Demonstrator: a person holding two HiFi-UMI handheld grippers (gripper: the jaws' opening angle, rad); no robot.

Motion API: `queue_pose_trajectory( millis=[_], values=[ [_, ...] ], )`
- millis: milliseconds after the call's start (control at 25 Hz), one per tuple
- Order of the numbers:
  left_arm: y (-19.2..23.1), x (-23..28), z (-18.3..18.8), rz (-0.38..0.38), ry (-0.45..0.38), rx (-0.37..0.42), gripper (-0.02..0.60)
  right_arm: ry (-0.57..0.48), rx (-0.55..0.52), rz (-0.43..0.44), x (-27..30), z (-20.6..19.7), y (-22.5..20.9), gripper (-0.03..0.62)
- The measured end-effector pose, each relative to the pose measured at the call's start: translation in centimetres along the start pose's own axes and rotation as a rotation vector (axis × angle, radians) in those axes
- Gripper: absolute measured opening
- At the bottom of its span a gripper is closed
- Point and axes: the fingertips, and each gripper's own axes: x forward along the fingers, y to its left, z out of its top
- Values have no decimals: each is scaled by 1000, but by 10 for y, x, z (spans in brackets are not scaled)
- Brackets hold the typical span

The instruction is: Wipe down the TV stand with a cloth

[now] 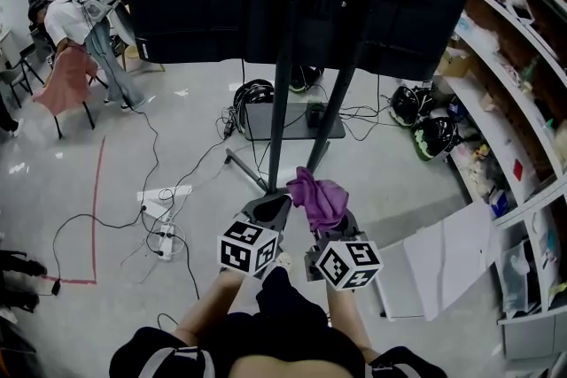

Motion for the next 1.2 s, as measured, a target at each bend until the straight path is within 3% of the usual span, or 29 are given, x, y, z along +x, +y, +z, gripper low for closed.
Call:
queue_pose_trajectory(
  millis=[480,800,1200],
  values=[
    [44,91,54,3,-23,-14,6,16,-8,33,91,39,-58,64],
    [81,140,85,75,-47,-3,6,1,-41,46,147,66,-97,64],
    [105,172,120,78,-86,50,6,-53,-72,111,193,94,-107,64]
  ],
)
